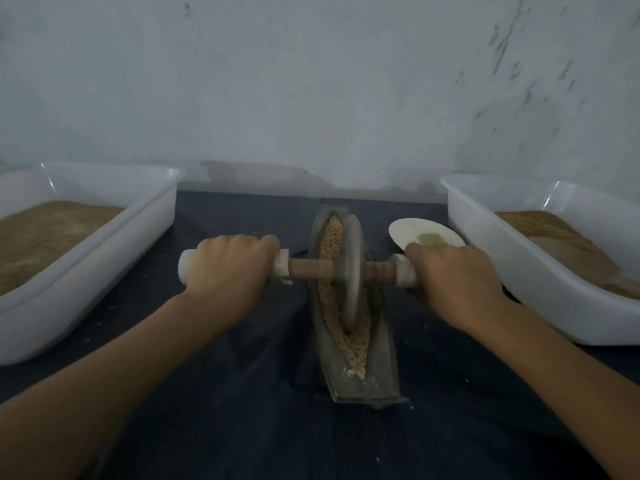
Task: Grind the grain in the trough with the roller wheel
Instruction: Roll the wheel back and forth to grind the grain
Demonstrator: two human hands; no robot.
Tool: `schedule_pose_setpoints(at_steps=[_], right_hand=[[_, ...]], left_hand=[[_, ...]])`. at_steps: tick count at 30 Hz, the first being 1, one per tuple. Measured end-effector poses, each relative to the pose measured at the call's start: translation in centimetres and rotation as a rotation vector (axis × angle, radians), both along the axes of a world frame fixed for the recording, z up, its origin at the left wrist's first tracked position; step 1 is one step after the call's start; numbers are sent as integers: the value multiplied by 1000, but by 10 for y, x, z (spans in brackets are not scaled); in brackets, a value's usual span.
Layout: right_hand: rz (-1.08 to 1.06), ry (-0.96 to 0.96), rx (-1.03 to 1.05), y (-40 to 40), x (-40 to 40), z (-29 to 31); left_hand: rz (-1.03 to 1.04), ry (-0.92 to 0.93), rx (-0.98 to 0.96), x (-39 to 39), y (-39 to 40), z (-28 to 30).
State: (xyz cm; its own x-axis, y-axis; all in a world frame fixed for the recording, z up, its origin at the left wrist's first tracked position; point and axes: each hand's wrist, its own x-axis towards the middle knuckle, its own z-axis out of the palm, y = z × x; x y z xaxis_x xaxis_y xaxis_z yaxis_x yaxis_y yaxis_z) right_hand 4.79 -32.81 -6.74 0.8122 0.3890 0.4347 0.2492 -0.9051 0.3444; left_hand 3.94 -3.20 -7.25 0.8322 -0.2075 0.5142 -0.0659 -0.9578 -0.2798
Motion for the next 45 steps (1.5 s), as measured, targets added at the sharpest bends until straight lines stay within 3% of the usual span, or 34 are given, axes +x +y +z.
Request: schedule_pose_setpoints(at_steps=[4,8,14,19,26,31,36,41,45], right_hand=[[-71,-19,15,15,56,2],[-87,-2,109,20,81,3],[-70,-8,46,8,22,-2],[26,7,67,-8,-40,1],[-68,2,29,10,23,1],[-102,49,75,20,72,9],[-46,122,44,10,29,9],[-27,215,93,-5,-35,8],[-85,232,79,0,-29,5]], left_hand=[[26,49,-123,47,-7,2],[46,43,-104,73,-12,14],[-33,32,-18,14,-10,14],[-247,-127,37,-38,0,12],[-3,64,-71,27,-8,7],[52,70,-113,63,-14,13],[-31,102,-82,21,-9,15],[-300,-99,-18,-45,1,14],[-171,-28,32,-37,-4,12]])
